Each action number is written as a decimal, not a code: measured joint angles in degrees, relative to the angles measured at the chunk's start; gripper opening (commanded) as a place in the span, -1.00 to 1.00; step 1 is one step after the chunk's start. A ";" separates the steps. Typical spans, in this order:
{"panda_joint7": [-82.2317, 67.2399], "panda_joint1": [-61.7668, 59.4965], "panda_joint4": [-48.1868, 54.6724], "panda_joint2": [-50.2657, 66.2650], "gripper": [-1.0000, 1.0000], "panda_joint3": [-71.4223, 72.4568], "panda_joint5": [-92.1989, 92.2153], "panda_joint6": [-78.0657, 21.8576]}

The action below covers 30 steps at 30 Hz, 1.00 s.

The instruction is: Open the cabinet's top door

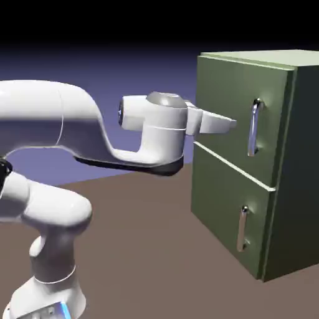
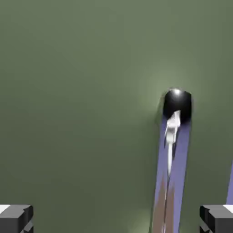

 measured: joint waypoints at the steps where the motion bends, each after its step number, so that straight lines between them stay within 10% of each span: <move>1: 1.84 0.81 0.33 -0.36 0.00 -0.91 -2.49 -0.19; 16: 20.76 17.04 9.68 -0.83 0.00 -14.97 -28.16 -3.30; 17: 20.97 19.04 11.17 -0.09 -1.00 -16.20 -28.44 -3.60; 30: 22.20 -3.79 -5.23 1.67 -1.00 3.54 -15.97 -13.49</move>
